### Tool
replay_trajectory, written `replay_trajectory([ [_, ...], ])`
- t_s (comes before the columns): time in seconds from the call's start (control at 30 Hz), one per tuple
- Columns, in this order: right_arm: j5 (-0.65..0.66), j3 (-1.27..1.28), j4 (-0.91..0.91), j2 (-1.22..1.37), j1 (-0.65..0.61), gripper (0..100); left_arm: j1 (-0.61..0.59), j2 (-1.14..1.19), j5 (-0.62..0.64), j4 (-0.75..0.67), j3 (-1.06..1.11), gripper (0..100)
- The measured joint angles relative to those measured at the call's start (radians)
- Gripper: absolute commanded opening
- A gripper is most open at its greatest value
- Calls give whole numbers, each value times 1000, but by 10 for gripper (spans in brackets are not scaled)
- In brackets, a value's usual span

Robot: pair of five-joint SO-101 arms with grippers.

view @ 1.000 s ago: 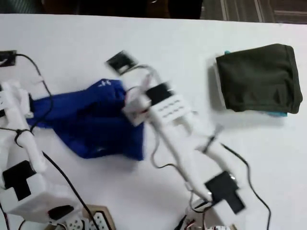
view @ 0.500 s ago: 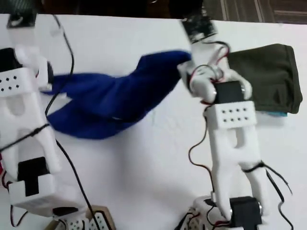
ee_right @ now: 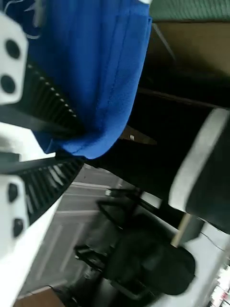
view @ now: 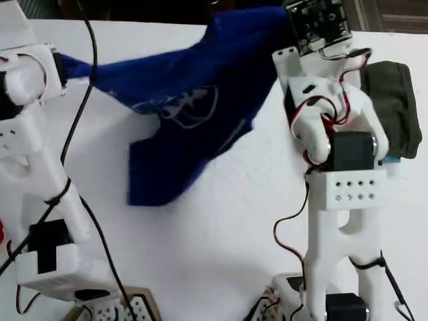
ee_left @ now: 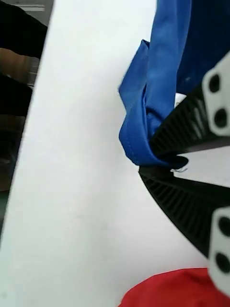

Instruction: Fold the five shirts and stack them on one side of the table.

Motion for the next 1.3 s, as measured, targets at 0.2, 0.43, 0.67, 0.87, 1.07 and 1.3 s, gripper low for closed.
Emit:
replay_trajectory([
  [0.2, 2, -114, 63, 0, 0, 18, 0, -2, 5, 0, -83, 26],
  [0.43, 2, -222, 87, 0, 0, 18, 5, -2, 77, 0, -127, 26],
  [0.67, 2, -368, 91, 3, 0, 18, 32, -2, 86, 0, -227, 26],
  [0.87, 2, -450, 91, 5, 0, 18, 32, -2, 86, 0, -307, 26],
  [1.07, 2, -453, 176, 14, -12, 18, 32, -2, 86, 2, -275, 26],
  [1.3, 2, -310, 359, 37, -104, 18, 31, -2, 77, 2, 100, 26],
])
